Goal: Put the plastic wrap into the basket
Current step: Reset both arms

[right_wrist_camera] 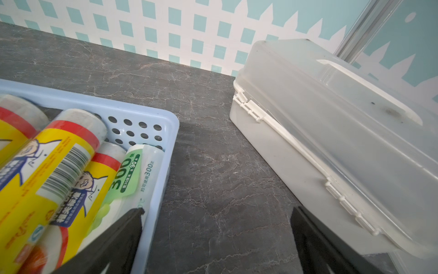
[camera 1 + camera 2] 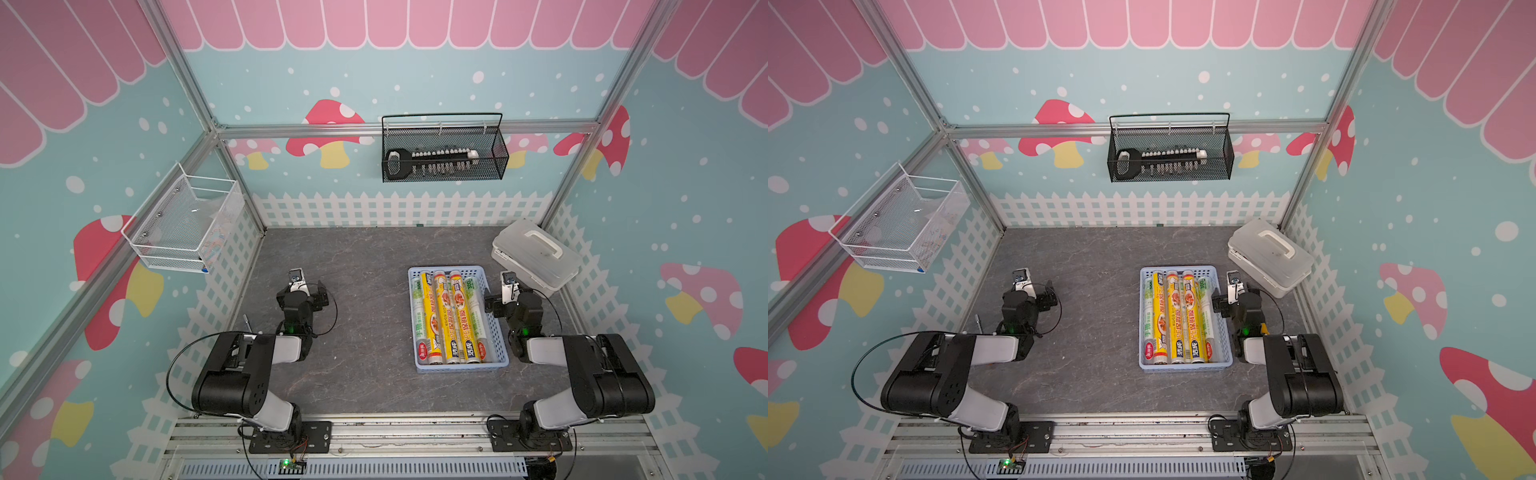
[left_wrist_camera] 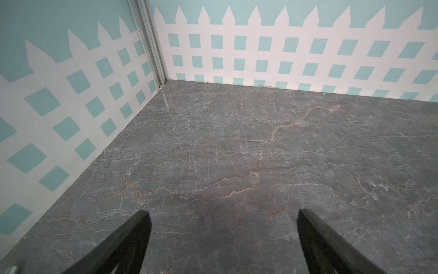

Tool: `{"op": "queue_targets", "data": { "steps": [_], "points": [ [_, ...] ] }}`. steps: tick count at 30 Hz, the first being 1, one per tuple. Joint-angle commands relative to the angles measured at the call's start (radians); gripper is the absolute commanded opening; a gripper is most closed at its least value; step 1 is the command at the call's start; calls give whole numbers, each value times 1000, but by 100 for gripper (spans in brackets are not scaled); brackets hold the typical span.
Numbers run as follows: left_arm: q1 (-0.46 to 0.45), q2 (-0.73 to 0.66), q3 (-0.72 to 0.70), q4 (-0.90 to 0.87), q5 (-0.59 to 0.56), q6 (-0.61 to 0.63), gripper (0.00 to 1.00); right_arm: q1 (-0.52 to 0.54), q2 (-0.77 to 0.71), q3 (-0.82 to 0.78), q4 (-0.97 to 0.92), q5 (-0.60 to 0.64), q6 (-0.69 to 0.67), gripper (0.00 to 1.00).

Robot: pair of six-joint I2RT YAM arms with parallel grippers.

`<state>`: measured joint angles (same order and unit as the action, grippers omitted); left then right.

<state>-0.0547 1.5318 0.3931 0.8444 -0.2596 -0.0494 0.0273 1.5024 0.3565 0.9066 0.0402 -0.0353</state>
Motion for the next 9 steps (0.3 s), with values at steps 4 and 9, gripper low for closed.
{"op": "queue_targets", "data": {
  "steps": [4,9],
  "points": [
    [4,5,13,8,16,-12,99,-2,9,5,-17,41,6,99],
    [6,-1,6,15,23,-10,99,-3,10,6,-17,42,6,99]
  ]
}}
